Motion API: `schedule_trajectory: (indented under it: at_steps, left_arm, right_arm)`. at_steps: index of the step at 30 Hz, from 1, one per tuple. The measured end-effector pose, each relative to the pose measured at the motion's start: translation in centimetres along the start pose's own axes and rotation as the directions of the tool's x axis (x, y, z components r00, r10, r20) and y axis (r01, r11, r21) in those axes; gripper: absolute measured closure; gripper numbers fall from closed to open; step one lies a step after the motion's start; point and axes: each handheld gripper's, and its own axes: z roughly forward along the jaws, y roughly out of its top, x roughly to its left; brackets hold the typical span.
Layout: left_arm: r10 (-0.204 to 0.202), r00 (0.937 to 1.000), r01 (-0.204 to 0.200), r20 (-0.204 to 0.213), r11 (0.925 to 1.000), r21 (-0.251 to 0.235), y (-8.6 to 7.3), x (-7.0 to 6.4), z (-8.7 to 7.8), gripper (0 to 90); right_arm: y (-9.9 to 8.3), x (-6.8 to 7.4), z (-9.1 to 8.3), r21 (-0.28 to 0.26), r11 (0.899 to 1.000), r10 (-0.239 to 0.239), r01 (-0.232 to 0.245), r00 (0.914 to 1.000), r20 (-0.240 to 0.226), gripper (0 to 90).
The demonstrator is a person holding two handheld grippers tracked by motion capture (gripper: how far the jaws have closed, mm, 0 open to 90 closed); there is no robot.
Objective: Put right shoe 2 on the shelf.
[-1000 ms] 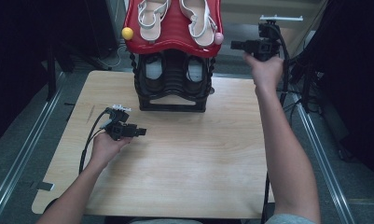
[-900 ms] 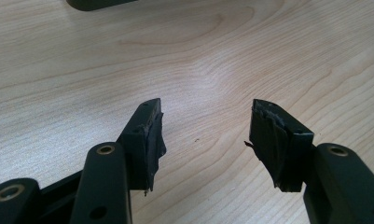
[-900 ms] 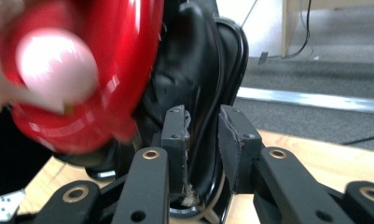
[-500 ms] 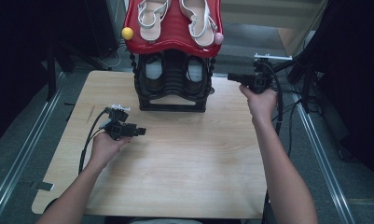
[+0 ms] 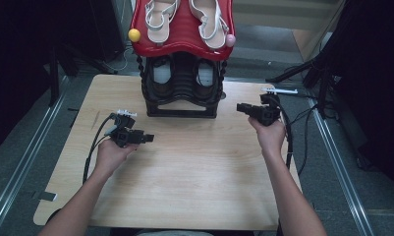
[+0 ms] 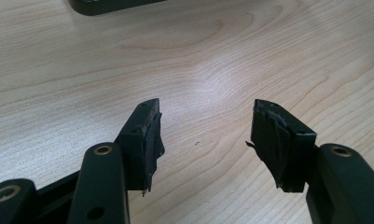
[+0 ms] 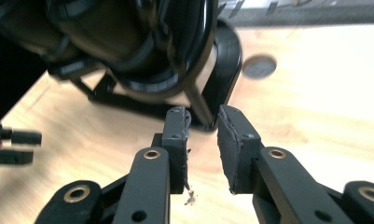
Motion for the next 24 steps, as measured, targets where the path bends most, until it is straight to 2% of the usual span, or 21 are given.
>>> schedule_trajectory:
  at_steps: [11,18,24]
  left_arm:
    - [0.011,0.9999,-0.011,0.002,0.9999,0.005,0.0,0.0,0.0,42.6]
    - [0.010,0.9998,-0.009,0.016,0.9999,-0.010,0.0,-0.1,0.1,41.8]
    - [-0.002,0.9989,0.003,0.047,0.9995,-0.033,0.0,0.1,0.0,37.7]
  right_arm:
    - [-4.5,-0.1,1.1,0.015,1.000,-0.011,0.011,0.9999,-0.010,73.9]
    - [-6.0,-0.4,1.3,0.025,1.000,-0.006,0.006,0.9999,-0.011,73.8]
    - [-7.1,-0.5,1.6,0.042,0.999,-0.025,0.025,0.9997,0.000,73.1]
